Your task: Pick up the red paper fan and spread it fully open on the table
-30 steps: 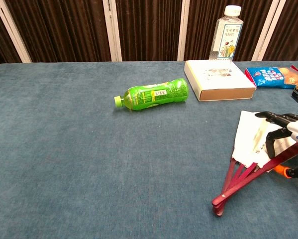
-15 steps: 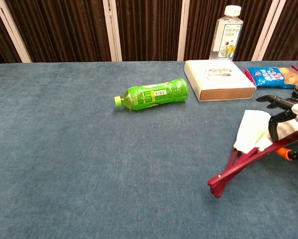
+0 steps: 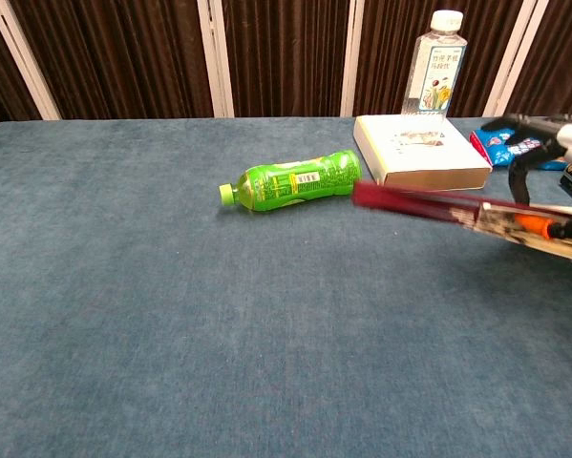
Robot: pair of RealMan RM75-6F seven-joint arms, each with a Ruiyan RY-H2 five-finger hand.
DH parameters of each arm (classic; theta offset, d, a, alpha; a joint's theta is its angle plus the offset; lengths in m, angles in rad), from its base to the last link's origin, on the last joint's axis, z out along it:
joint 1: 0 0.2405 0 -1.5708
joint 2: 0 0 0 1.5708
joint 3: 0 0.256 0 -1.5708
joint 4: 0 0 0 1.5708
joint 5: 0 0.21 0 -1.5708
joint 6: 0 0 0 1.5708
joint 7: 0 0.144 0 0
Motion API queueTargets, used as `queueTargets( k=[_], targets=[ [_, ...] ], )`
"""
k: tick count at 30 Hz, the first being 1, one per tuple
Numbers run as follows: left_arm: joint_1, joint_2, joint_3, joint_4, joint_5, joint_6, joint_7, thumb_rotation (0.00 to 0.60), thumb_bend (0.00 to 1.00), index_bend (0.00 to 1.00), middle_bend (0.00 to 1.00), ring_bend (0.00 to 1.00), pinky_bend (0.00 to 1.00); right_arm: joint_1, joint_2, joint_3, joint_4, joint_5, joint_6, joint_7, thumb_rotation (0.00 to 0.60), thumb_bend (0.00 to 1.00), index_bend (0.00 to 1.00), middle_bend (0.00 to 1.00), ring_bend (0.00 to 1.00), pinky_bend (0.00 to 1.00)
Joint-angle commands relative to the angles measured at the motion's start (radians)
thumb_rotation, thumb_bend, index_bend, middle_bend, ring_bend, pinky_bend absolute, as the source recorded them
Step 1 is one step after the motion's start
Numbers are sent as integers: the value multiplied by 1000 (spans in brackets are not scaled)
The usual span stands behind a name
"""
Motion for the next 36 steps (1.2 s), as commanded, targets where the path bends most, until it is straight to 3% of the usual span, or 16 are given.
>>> queueTargets(
  k=[1,7,14,21,29,36],
  targets=[
    [-3,0,0,2,0,-6,-2,600,84,92,0,0,0,43,79,23,-75,-26,-10,-15,600,447,810,116,183,131],
    [-30,-3,4,25,10,-54,-24,600,85,92,0,0,0,128,205,82,-235,-19,-83,-22,600,449,819,119,184,131],
    [-65,-6,4,62,10,-119,-68,600,84,92,0,0,0,247,262,150,-410,30,-230,-108,600,448,820,119,184,131],
    [-97,-20,3,102,29,-160,-123,600,84,92,0,0,0,392,201,231,-515,110,-367,-259,600,448,819,119,184,131],
    [-151,-78,7,191,74,-219,-220,600,84,90,0,0,0,546,106,328,-557,331,-466,-487,600,448,819,119,184,130],
    [-188,-144,-6,254,99,-223,-254,600,85,90,0,0,0,592,79,348,-590,492,-455,-552,600,449,819,119,184,131]
  ],
)
